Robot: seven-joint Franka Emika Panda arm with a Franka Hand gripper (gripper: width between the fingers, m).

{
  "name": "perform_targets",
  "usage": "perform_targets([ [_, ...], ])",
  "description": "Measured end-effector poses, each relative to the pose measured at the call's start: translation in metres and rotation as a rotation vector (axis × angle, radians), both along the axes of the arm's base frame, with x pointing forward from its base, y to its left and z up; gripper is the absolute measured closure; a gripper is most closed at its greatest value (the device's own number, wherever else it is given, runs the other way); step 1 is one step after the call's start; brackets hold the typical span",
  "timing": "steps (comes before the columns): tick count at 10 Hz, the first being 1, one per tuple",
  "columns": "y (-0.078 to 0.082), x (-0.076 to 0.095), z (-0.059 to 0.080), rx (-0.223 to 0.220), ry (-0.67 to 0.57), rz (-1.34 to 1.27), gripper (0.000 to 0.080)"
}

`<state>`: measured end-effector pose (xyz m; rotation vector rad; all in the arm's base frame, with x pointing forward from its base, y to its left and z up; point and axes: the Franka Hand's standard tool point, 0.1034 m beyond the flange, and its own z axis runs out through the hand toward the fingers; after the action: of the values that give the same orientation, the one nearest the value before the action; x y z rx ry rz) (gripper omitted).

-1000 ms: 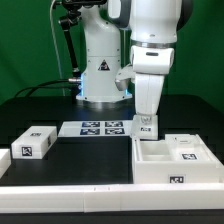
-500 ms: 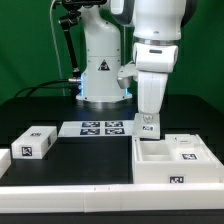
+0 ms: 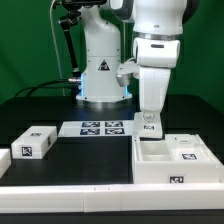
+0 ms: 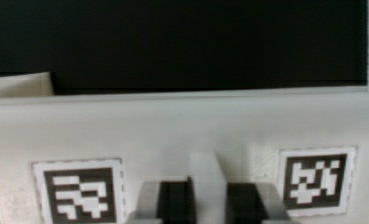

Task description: Assemble cabinet

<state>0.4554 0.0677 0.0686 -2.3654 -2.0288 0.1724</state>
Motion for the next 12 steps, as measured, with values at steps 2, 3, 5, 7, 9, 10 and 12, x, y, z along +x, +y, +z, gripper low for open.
perform_targets([
  [2, 0.0003, -0.0030, -0.0019, -0.001, 0.005, -0.001, 0.0731],
  [3, 0.0002, -0.0030, -0.0020, -0.001, 0.005, -0.001, 0.0731],
  [5, 0.0001, -0.0031, -0.0022, -0.001, 0.006, -0.001, 0.0731],
  [7, -0.0008, -0.0014, -0.0031, 0.003, 0.008, 0.028, 0.0731],
  [9, -0.0002, 0.0012, -0.0038, 0.005, 0.008, 0.039, 0.0731],
  [10, 0.0003, 0.0011, -0.0046, 0.005, 0.009, 0.040, 0.0731],
  [12, 0.0002, 0.0009, -0.0049, 0.005, 0.010, 0.039, 0.0731],
])
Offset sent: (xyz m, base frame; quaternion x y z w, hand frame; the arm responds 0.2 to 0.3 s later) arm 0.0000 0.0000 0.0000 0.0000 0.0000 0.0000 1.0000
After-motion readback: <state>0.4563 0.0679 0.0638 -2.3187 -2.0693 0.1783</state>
